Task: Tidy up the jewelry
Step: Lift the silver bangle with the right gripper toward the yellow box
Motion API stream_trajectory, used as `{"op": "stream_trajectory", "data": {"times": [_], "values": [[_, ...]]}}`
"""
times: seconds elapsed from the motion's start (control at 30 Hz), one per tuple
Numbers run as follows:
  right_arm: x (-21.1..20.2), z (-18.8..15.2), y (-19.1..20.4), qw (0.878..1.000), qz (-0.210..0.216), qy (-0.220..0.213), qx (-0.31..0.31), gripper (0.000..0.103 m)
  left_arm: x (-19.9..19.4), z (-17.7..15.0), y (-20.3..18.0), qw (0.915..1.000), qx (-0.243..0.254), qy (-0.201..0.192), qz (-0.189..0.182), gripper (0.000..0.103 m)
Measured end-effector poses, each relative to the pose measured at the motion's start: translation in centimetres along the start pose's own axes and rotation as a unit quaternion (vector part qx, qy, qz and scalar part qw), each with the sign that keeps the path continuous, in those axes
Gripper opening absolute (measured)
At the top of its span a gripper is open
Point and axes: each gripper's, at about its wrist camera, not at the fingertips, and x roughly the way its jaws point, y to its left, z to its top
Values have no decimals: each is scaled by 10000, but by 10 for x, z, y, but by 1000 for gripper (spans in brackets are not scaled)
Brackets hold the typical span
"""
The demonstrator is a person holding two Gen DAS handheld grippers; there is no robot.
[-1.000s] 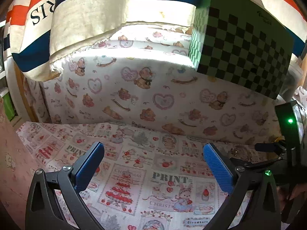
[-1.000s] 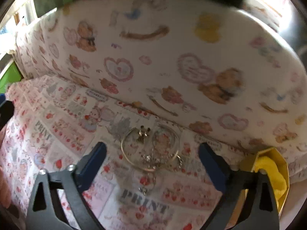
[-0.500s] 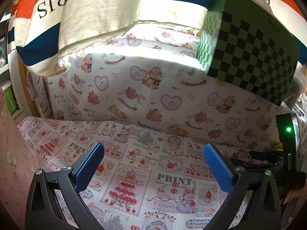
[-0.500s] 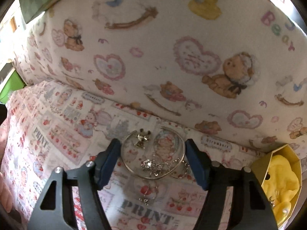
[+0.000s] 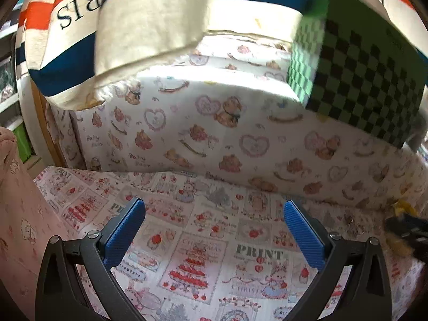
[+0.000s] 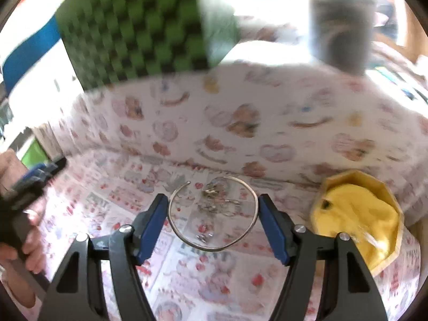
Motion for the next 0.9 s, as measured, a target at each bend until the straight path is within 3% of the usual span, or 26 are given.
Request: {"op": "stream_trajectory", "data": {"times": [0.13,0.23,0.33,0.63,0.77,0.9], "values": [[-44,-7,-19,9989,-60,-452,-49,67,-6,-3,-14,9994,296,-131,132,102],[-70,-14,-35,9967,-166,-787,-145,67,-11,-5,-18,9979,181,-202,591,102],[-75,-26,-50,9936,-306,-1065,-234,67,-16,-4,-18,9995,65,-165,248,102],[-73,-40,-95,9878,-85,-1524,299,67,-41,-8,-67,9963,784,-265,208,103],[-69,-45,-99,9835,-320,-1758,298,67,-32,0,-94,9961,717,265,-441,101],[-79,-44,-108,9784,-392,-1966,496,67,-10,7,-129,9870,804,997,-968,79]]}}
